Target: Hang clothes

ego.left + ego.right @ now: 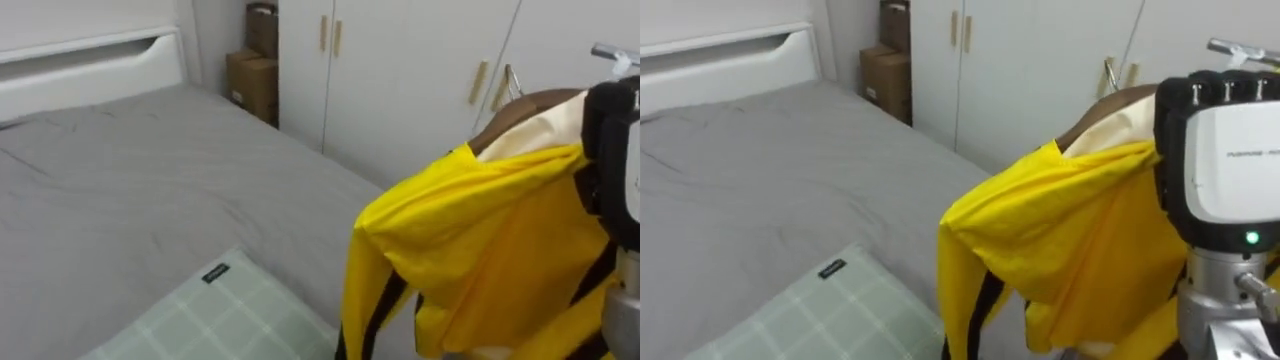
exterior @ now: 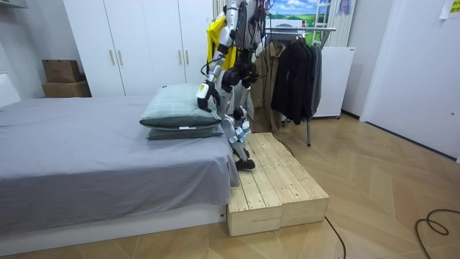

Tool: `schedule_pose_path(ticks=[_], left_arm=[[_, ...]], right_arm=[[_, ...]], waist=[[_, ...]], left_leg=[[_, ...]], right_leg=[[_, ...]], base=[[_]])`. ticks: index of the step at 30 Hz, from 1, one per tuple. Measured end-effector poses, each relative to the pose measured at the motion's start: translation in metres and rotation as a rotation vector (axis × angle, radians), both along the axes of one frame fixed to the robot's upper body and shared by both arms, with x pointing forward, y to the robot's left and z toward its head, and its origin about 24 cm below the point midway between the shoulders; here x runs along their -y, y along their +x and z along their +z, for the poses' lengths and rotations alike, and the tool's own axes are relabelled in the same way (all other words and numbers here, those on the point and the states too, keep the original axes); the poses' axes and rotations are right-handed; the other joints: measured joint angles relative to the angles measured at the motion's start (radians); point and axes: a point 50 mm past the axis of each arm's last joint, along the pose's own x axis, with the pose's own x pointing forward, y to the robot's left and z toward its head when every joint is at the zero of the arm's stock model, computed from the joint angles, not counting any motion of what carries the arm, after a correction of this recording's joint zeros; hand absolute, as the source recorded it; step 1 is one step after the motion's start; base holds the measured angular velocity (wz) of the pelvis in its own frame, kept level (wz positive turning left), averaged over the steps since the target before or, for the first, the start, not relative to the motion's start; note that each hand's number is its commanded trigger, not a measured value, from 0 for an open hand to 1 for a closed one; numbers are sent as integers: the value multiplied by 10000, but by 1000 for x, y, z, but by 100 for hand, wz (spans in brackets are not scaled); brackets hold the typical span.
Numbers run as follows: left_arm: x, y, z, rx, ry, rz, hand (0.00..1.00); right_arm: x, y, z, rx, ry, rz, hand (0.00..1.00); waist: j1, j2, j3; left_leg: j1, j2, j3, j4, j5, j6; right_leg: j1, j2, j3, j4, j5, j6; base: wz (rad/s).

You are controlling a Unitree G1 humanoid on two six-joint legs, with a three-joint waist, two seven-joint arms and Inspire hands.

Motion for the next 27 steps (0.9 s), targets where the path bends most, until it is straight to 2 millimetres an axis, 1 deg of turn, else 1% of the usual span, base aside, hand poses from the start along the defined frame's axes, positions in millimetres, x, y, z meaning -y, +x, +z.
schedule_pose_path(ticks=[1, 2, 3, 4, 5, 6, 7, 8, 9, 10, 11, 12, 13, 14, 15, 16, 17, 18, 19, 20, 21, 22, 23, 24, 25, 27], left_arm=[[2, 3, 0, 16, 28, -198, 0], [6, 6, -2, -9, 17, -418, 0], [10, 6, -3, -59, -34, -504, 0], [12, 6, -4, -77, -87, -496, 0], [18, 5, -7, -144, -222, -435, 0], [22, 4, -8, -157, -320, -432, 0], [24, 4, -9, -171, -363, -427, 0], [26, 2, -10, -280, -428, -384, 0], [27, 0, -10, -406, -499, -334, 0], [28, -1, -11, -465, -534, -314, 0], [27, -3, -11, -634, -564, -324, 0], [21, 0, -9, -634, -404, -453, 0], [19, 1, -8, -640, -343, -532, 0], [19, -2, -8, -820, -306, -620, 0], [19, -5, -8, -1074, -304, -611, 0], [18, -6, -8, -1168, -288, -559, 0], [16, -8, -7, -1357, -272, -460, 0], [13, -11, -6, -1562, -224, -299, 0], [12, -12, -6, -1645, -205, -208, 0], [11, -15, -6, -1757, -251, -71, 0], [9, -17, -6, -1860, -291, -15, 0], [8, -18, -5, -1927, -274, 7, 0], [3, -20, -3, -2013, -199, 53, 0], [-2, -21, -1, -2078, -126, 78, 0], [-3, -21, -1, -2101, -98, 83, 0], [-6, -22, 1, -2140, -9, 147, 0]], right_arm=[[1, 0, 1, 27, -28, -31, 100], [0, 0, 3, 106, -85, -91, 100], [-1, 0, 4, 134, -78, -93, 100], [-2, 1, 4, 129, -13, -45, 100], [-5, 4, 6, 156, 85, 151, 100], [-7, 5, 8, 228, 87, 231, 100], [-7, 5, 8, 230, 90, 228, 100], [-6, 6, 6, 158, 105, 167, 100], [-6, 6, 6, 113, 136, 45, 100], [-5, 6, 7, 110, 150, 9, 100], [-4, 6, 7, 125, 197, -97, 100], [-4, 6, 6, 117, 388, -112, 100], [-3, 6, 7, 129, 359, -93, 100], [-3, 5, 7, 102, 242, 9, 100], [-2, 5, 8, 169, 160, 22, 100], [-2, 5, 10, 219, 143, 39, 100], [-2, 4, 11, 316, 103, 106, 100], [-4, 4, 11, 312, -13, 165, 100], [-5, 5, 10, 307, -66, 190, 100], [-6, 5, 10, 221, -174, 212, 100], [-7, 5, 7, -57, -134, 107, 100], [-8, 6, 6, -215, -89, 57, 100], [-10, 6, 6, -385, 28, 73, 100], [-12, 6, 10, -343, 75, 149, 100], [-14, 6, 12, -305, 112, 200, 100], [-18, 5, 16, -138, 247, 442, 100]], waist=[[13, 4, -2], [41, 34, -18], [204, 45, -22], [321, 81, -33], [382, 140, -46], [378, 216, -62], [379, 277, -89], [380, 302, -98], [388, 426, -100], [388, 596, -111], [353, 818, -102], [372, 808, -97], [406, 730, 10], [356, 676, 48], [350, 658, 56], [378, 628, 65], [497, 532, 71], [567, 418, 78], [566, 351, 77], [552, 352, 69], [547, 422, 57], [559, 447, 43], [557, 449, 42], [572, 449, 42], [583, 446, 42], [592, 445, 41]], left_leg=[[-34, -228, -258, -388, 21, 37], [-68, -622, -726, -1198, 54, 91], [-77, -979, -1075, -1952, 225, 344], [-106, -1143, -1288, -2249, 338, 474], [-261, -1411, -1673, -2662, 623, 652], [-472, -1605, -1906, -3008, 986, 634], [-544, -1689, -2022, -3167, 1173, 659], [-604, -1824, -2237, -3470, 1576, 759], [-563, -1856, -2373, -3692, 2027, 866], [-510, -1744, -2313, -3692, 2409, 917], [-370, -1327, -1936, -3861, 2391, 1147], [-485, -1111, -1425, -3924, 2163, 1100], [-537, -1069, -1183, -3936, 2135, 1132], [-480, -1053, -927, -3934, 1994, 1275], [-318, -1023, -503, -3934, 1879, 1307], [-244, -994, -209, -3933, 1829, 1277], [-114, -991, 203, -3871, 1726, 1234], [-238, -956, 494, -3547, 1524, 1114], [-345, -926, 641, -3281, 1437, 1008], [-568, -818, 746, -2978, 1349, 870], [-638, -751, 665, -2885, 1305, 776], [-627, -662, 714, -2882, 1282, 735], [-595, -510, 791, -2919, 1268, 651], [-595, -329, 997, -2919, 1247, 566], [-596, -269, 1082, -2925, 1243, 532], [-593, -41, 1276, -2935, 1241, 388]], right_leg=[[-47, 157, 469, -144, 176, -10], [-74, 460, 1433, -443, 511, 7], [-79, 724, 2443, -688, 825, 57], [-65, 857, 2970, -832, 999, 90], [-38, 1149, 4040, -1171, 1304, 200], [-7, 1427, 5111, -1468, 1649, 330], [34, 1532, 5603, -1615, 1799, 425], [135, 1772, 6576, -1883, 2023, 656], [179, 1955, 7095, -2139, 2225, 913], [108, 2061, 7113, -2249, 2315, 1044], [-192, 2234, 6404, -2363, 2397, 1180], [-784, 1928, 4823, -1807, 2155, 1134], [-1211, 1619, 3772, -1137, 1715, 1181], [-1570, 787, 2186, 47, 1017, 1289], [-1467, -83, 1330, 830, 415, 1520], [-1340, -498, 1031, 1060, 176, 1595], [-1046, -1265, 615, 1114, -105, 1792], [-685, -1897, 210, 882, 130, 1909], [-610, -2001, 100, 547, 74, 2092], [-673, -1830, -139, 115, 138, 1904], [-665, -1563, 83, -169, 264, 1763], [-644, -1423, 189, -323, 351, 1716], [-608, -1199, 328, -576, 512, 1612], [-603, -1027, 386, -817, 665, 1523], [-605, -934, 478, -925, 738, 1493], [-564, -674, 612, -1235, 922, 1371]], base=[[-55], [-74], [-84], [-99], [-92], [-85], [-77], [-79], [-80], [-79], [-70], [-73], [-64], [-63], [-59], [-76], [-93], [-97], [-92], [-79], [-77], [-69], [-64], [-59], [-48], [-31]])
